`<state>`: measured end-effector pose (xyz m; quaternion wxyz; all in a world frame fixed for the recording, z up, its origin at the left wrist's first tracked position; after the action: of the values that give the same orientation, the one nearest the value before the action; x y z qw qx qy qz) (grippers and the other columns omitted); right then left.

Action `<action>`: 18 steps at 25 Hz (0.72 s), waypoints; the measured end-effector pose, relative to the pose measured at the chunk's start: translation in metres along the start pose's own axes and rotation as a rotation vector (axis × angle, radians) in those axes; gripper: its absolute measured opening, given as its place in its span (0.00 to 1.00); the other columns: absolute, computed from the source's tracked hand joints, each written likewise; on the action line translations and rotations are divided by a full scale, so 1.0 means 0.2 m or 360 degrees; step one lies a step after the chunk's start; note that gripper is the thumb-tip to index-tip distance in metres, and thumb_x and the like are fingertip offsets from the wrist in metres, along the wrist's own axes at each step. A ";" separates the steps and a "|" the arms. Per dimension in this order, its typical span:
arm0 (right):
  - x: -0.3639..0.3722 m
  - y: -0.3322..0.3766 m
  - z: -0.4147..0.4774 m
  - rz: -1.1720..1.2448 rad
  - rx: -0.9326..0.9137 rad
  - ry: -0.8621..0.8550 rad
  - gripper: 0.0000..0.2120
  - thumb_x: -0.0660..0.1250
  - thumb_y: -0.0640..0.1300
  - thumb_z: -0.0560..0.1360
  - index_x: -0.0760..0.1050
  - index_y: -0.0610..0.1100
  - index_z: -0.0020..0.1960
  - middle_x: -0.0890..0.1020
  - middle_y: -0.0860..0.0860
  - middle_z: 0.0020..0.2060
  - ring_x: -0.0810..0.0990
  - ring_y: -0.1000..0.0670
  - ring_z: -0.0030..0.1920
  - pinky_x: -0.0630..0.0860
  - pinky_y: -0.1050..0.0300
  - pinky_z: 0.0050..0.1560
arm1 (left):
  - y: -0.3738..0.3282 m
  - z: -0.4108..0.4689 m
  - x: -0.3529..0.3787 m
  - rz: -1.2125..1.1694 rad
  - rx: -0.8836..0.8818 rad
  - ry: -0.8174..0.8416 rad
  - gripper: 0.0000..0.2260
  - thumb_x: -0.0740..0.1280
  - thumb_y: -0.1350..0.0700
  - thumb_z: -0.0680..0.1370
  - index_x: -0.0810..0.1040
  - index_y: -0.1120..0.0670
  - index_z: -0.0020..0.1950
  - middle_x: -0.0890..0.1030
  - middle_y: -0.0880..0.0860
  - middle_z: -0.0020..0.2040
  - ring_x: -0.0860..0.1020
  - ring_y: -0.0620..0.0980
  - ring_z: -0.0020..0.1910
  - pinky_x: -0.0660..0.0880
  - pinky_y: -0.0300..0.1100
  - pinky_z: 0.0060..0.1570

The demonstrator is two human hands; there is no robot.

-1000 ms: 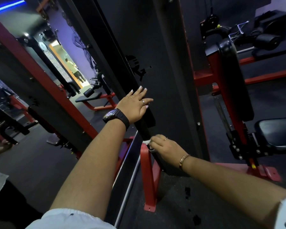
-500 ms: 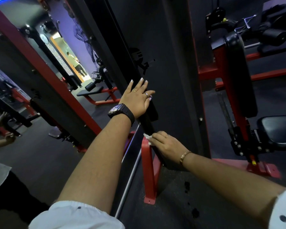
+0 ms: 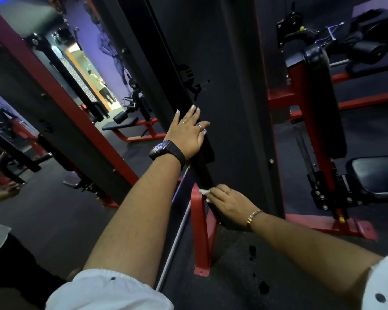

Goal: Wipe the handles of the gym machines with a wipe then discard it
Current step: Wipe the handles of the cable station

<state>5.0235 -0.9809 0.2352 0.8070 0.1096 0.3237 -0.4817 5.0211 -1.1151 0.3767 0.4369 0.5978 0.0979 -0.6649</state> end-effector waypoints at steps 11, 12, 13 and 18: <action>0.00 -0.12 -0.05 0.0187 0.0331 -0.0051 0.19 0.73 0.29 0.64 0.80 0.36 0.55 0.81 0.41 0.49 0.82 0.43 0.48 0.81 0.52 0.45 | 0.01 0.00 0.01 -0.0022 -0.0024 0.0002 0.19 0.51 0.50 0.82 0.66 0.47 0.73 0.54 0.53 0.78 0.46 0.50 0.78 0.44 0.53 0.74; -0.03 -0.19 -0.01 0.0261 0.0524 -0.0153 0.19 0.74 0.28 0.63 0.80 0.36 0.53 0.81 0.40 0.49 0.82 0.41 0.48 0.81 0.52 0.46 | 0.01 0.00 0.01 -0.0033 -0.0017 0.0003 0.19 0.51 0.50 0.82 0.66 0.48 0.73 0.54 0.53 0.78 0.46 0.50 0.78 0.45 0.52 0.74; -0.07 -0.25 0.06 0.0349 0.0673 -0.0281 0.17 0.73 0.29 0.65 0.80 0.35 0.53 0.81 0.39 0.49 0.81 0.40 0.49 0.80 0.51 0.47 | 0.01 0.00 0.01 -0.0050 -0.0016 0.0002 0.19 0.51 0.50 0.83 0.67 0.48 0.73 0.55 0.53 0.78 0.46 0.50 0.78 0.46 0.52 0.74; -0.13 -0.27 0.25 0.0521 0.0672 -0.0518 0.13 0.62 0.37 0.73 0.72 0.41 0.57 0.78 0.42 0.53 0.76 0.45 0.52 0.77 0.56 0.49 | 0.00 0.00 0.01 -0.0070 -0.0047 0.0022 0.19 0.51 0.51 0.83 0.67 0.48 0.73 0.55 0.53 0.78 0.46 0.49 0.78 0.47 0.51 0.75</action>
<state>4.9896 -1.0155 0.2976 0.8745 0.2469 0.0612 -0.4130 5.0221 -1.1163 0.3754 0.4302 0.5935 0.1240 -0.6688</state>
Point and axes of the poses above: each hand's wrist, its own z-axis towards the middle knuckle, its own x-axis out of the palm, y = z × x, the point moved 9 cm from there along z, towards the middle knuckle
